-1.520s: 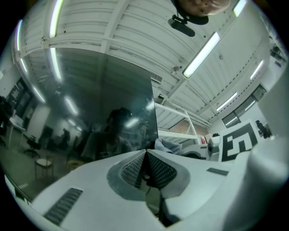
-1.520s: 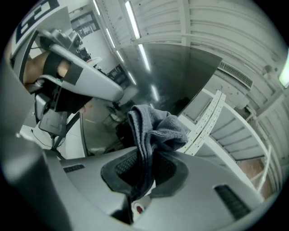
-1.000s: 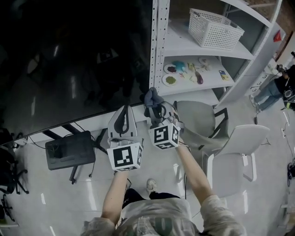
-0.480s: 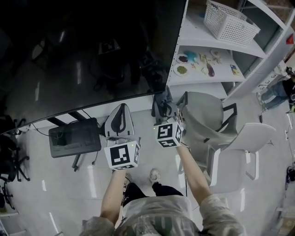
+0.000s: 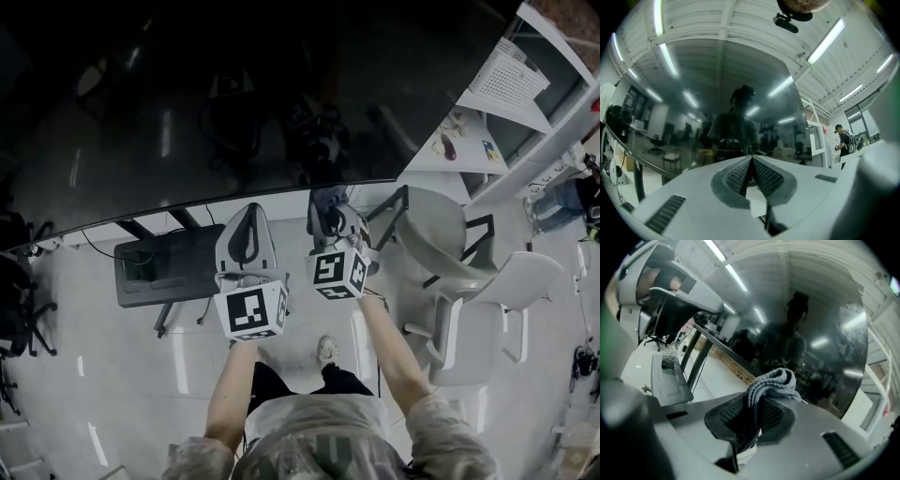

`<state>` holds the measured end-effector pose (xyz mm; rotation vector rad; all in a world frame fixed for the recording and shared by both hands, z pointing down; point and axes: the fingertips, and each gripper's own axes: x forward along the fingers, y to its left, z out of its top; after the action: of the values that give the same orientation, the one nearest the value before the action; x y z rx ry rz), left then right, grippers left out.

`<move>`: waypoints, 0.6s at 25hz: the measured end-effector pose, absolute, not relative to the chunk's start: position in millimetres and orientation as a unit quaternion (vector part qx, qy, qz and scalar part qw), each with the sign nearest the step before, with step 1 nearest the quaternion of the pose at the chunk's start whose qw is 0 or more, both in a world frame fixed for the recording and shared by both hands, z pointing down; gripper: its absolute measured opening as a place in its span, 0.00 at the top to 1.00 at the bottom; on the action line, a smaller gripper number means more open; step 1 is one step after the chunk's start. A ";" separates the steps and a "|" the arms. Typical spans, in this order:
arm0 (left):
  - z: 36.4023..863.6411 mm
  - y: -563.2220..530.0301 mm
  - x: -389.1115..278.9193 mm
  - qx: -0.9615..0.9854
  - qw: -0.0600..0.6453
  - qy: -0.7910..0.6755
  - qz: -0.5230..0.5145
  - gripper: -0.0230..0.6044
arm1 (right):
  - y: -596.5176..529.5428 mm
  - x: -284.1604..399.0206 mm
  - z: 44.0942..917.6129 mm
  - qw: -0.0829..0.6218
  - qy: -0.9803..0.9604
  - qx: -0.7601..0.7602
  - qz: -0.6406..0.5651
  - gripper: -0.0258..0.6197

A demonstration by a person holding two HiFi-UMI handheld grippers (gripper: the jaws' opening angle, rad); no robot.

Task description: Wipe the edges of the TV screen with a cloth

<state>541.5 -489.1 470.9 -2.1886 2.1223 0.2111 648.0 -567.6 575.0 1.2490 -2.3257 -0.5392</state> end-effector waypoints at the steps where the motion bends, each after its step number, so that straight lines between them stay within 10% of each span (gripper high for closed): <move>1: 470.1 -483.2 526.2 -0.717 0.042 0.692 0.070 0.94 | -560.9 631.2 574.5 0.224 -0.842 0.451 -0.194 0.88; 15: 485.8 -423.6 305.5 -0.690 0.012 0.720 0.078 0.94 | -488.5 416.7 577.3 0.255 -0.846 0.415 -0.215 0.88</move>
<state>305.5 -423.6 485.8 -2.1507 2.2434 0.2440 416.7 -488.5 577.3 1.1276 -2.2993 -0.5846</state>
